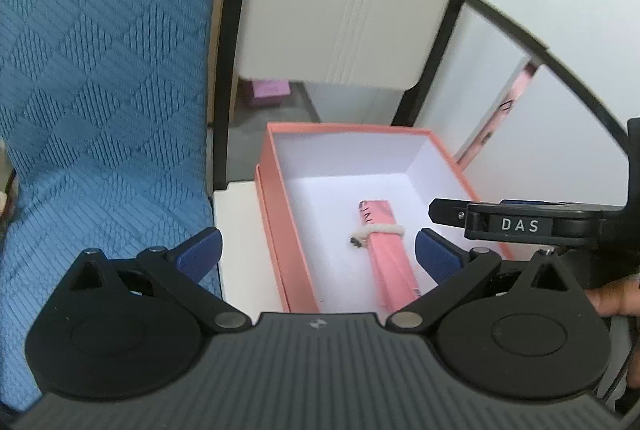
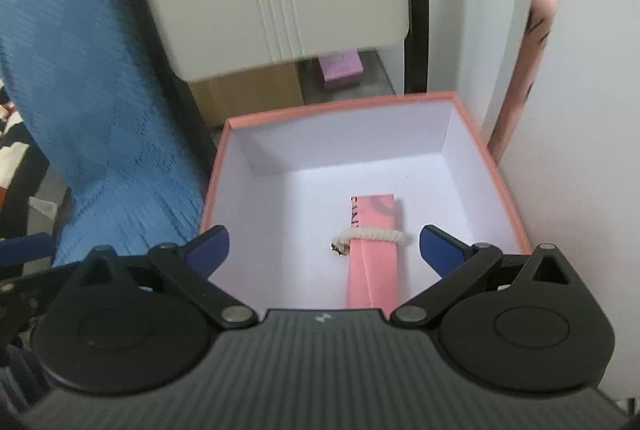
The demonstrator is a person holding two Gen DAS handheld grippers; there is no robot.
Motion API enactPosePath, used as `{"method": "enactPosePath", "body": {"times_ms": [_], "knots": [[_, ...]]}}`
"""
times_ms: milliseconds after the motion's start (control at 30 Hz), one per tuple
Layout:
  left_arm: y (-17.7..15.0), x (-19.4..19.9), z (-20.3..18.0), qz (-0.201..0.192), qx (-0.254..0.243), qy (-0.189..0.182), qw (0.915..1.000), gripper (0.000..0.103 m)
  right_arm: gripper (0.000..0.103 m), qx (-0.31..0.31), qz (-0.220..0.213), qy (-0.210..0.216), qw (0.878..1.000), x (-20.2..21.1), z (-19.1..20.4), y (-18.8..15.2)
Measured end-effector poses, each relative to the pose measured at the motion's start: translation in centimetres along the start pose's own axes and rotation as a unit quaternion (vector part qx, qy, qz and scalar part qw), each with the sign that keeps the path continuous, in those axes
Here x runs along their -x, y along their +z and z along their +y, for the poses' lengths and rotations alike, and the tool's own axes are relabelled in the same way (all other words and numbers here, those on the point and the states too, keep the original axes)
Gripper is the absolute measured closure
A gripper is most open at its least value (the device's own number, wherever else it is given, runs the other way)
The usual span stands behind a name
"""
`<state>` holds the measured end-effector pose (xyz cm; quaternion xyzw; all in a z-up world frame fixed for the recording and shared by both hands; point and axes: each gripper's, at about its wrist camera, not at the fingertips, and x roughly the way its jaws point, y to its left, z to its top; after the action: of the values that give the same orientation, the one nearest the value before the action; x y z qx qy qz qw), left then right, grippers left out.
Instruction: Fold shopping bag
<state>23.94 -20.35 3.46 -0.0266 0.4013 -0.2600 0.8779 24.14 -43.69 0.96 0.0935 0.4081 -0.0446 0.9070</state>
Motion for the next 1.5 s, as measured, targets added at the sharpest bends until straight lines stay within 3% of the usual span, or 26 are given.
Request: {"method": "enactPosePath", "body": {"times_ms": [300,600,1033,1500], "knots": [[-1.2,7.0,-0.9,-0.036,-0.014,-0.023,0.9990,0.000,0.000,0.015,-0.044,-0.008,0.999,8.2,2.7,-1.7],[-3.2,11.7,-0.8,-0.050,-0.032,-0.036,0.9976,0.000,0.000,0.010,-0.076,-0.026,0.997,13.5,5.0,-4.6],[-6.2,14.9,1.4,-0.063,-0.028,-0.030,0.9972,0.000,0.000,-0.007,-0.070,-0.039,0.997,16.2,7.1,-9.6],[-8.4,16.0,1.8,-0.064,-0.026,-0.023,0.9974,0.000,0.000,-0.010,-0.070,-0.046,0.996,16.7,8.0,-11.4]]}}
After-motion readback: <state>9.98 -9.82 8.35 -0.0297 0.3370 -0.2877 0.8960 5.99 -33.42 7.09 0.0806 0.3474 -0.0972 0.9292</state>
